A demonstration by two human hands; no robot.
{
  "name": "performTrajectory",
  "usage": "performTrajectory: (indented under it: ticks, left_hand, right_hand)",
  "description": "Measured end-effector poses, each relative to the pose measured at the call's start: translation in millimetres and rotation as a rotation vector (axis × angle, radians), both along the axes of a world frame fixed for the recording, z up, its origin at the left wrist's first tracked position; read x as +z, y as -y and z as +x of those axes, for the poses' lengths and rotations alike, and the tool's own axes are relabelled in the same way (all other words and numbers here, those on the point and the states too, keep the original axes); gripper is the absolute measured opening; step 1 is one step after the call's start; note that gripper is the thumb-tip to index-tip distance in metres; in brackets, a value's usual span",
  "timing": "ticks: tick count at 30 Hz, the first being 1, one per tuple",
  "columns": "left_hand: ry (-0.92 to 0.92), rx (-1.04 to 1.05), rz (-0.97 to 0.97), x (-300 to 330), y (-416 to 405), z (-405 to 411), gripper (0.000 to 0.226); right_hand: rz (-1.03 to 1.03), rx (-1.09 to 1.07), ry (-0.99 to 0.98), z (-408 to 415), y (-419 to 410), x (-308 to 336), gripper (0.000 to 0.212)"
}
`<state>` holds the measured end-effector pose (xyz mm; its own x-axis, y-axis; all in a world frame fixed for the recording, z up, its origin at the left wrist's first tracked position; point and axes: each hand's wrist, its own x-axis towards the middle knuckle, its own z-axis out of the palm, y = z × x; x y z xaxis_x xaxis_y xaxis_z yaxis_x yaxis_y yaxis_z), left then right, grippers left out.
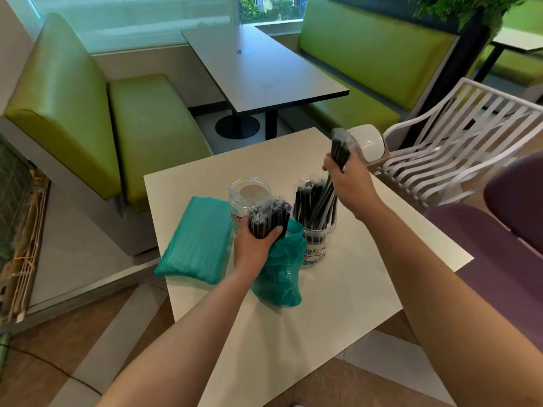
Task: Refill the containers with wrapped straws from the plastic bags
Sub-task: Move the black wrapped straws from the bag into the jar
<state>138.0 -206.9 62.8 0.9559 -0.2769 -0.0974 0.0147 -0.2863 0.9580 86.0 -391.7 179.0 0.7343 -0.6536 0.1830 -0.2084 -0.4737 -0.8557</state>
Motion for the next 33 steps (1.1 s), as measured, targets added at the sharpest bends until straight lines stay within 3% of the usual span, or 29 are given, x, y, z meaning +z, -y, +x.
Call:
performTrajectory:
  ticks: [7,15,22,29,33]
  left_hand:
    - [-0.023,0.002,-0.029,-2.0,-2.6,0.0,0.068]
    - [-0.038,0.0,-0.019,-1.4,-3.0,0.6,0.069]
    - [-0.047,-0.003,-0.024,0.2,-4.2,0.1,0.07]
    - [-0.047,-0.001,-0.033,-0.4,-7.7,0.3,0.072]
    - [-0.061,0.008,-0.049,-4.6,-9.4,2.0,0.074]
  right_hand:
    - [-0.138,-0.025,-0.25,-4.7,8.5,-43.4,0.047]
    - [0.044,-0.185,-0.235,-6.5,13.2,-70.9,0.06]
    - [-0.017,-0.16,-0.337,2.0,17.4,-79.1,0.047]
    - [0.104,-0.228,-0.096,-8.6,-1.0,-79.4,0.077]
    - [0.057,-0.26,0.048,-21.2,-20.6,-79.1,0.075]
